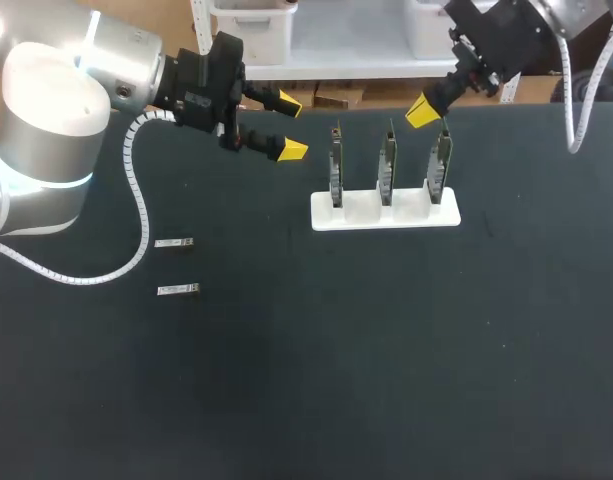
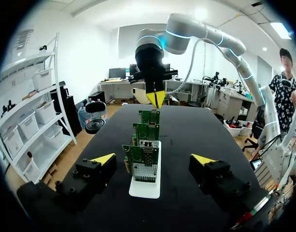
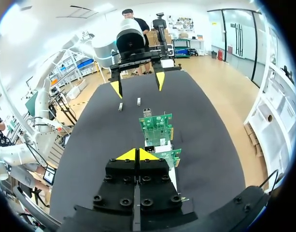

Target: Pick up the optical module with the left hand, and insert it into the network port with the right hand.

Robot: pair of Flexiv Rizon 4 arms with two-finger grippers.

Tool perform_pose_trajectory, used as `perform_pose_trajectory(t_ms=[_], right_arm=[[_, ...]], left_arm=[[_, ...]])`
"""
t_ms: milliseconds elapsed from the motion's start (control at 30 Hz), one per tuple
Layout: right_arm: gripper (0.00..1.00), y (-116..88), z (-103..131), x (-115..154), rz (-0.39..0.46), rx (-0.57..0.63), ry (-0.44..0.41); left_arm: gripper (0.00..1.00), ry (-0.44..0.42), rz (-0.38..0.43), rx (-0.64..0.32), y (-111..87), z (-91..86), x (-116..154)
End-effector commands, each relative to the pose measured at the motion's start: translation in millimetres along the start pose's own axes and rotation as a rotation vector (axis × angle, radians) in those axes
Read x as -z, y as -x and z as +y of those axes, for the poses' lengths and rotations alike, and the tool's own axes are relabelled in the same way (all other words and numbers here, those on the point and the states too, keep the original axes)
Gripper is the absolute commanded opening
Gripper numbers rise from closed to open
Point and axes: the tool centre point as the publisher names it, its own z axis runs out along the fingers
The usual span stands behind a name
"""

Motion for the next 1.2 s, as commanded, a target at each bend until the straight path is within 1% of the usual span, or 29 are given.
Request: perform_pose_trajectory(t_ms=[33, 300, 500, 1067, 1100, 1133, 1167, 1200], right_arm=[[0.00, -0.4, -1.9, -0.5, 0.003, -0.003, 0.004], [0.00, -5.5, -2.7, -2.0, 0.006, -0.023, -0.004], [0.00, -11.1, -3.5, 0.4, -0.003, -0.045, -0.029], [0.00, -11.7, -8.5, -1.6, -0.017, -0.059, -0.045], [0.13, -12.0, -8.7, -1.6, -0.029, -0.066, -0.051], [0.49, -12.6, -9.3, -0.9, -0.026, -0.082, -0.070], [1.00, -13.5, -10.2, -0.4, -0.034, -0.091, -0.077], [1.00, -13.5, -10.2, -0.4, -0.034, -0.091, -0.077]], left_arm=[[1.00, 0.000, 0.004, 0.002, 0.6, 0.6, -0.7], [1.00, 0.000, 0.004, 0.002, 0.6, 0.6, -0.7], [1.00, 0.000, 0.004, 0.002, 0.6, 0.6, -0.7], [1.00, 0.000, 0.004, 0.002, 0.6, 0.6, -0.7], [1.00, 0.000, 0.004, 0.002, 0.6, 0.6, -0.7], [1.00, 0.000, 0.004, 0.002, 0.6, 0.6, -0.7], [1.00, 0.000, 0.004, 0.002, 0.6, 0.6, -0.7], [1.00, 0.000, 0.004, 0.002, 0.6, 0.6, -0.7]])
